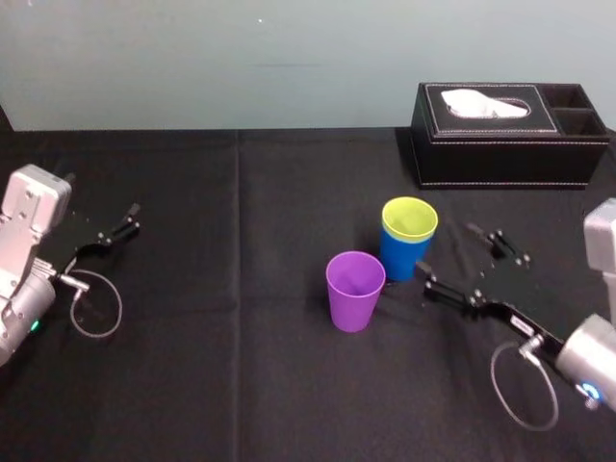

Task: Stack the three plastic cups sequentially using one hand.

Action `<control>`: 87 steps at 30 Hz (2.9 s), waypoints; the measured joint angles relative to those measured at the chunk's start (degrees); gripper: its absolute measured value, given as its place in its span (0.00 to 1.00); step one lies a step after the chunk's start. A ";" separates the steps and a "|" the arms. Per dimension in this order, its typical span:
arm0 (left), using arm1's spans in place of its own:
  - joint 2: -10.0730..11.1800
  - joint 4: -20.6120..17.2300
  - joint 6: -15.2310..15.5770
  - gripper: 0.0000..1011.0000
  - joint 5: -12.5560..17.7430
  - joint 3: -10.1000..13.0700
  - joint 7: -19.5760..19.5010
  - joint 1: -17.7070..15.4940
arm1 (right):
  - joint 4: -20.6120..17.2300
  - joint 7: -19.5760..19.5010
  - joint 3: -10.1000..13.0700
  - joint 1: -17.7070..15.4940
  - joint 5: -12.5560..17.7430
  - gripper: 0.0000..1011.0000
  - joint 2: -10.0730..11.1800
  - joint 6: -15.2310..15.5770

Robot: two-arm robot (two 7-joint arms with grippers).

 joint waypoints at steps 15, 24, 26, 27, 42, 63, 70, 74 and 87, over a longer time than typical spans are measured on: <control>0.00 0.00 0.00 1.00 0.00 0.00 0.00 0.00 | 1.42 1.34 -3.43 -3.61 -1.90 0.99 2.19 -3.16; 0.00 0.00 0.00 1.00 0.00 0.00 0.00 0.00 | 5.33 0.40 -7.78 0.14 -6.05 0.99 -0.29 -3.73; 0.00 0.00 0.00 1.00 0.00 0.00 0.00 0.00 | 5.59 0.43 -8.05 0.44 -6.25 0.99 -0.48 -3.87; 0.00 0.00 0.00 1.00 0.00 0.00 0.00 0.00 | 6.04 0.46 -8.54 0.98 -6.59 0.99 -0.81 -4.18; 0.00 0.00 0.00 1.00 0.00 0.00 0.00 0.00 | 10.46 0.34 -10.38 5.98 -7.08 0.99 -4.34 -4.74; 0.00 0.00 0.00 1.00 0.00 0.00 0.00 0.00 | 14.85 0.37 -12.83 10.70 -8.00 0.99 -7.28 -5.23; 0.00 0.00 0.00 1.00 0.00 0.00 0.00 0.00 | 15.61 0.18 -13.19 11.53 -8.30 0.99 -7.88 -5.43; 0.00 0.00 0.00 1.00 0.00 0.00 0.00 0.00 | 16.06 0.09 -13.45 11.94 -8.55 0.99 -8.22 -5.58; 0.00 0.00 0.00 1.00 0.00 0.00 0.00 0.00 | 17.52 -0.49 -14.12 13.10 -9.72 0.99 -9.26 -5.96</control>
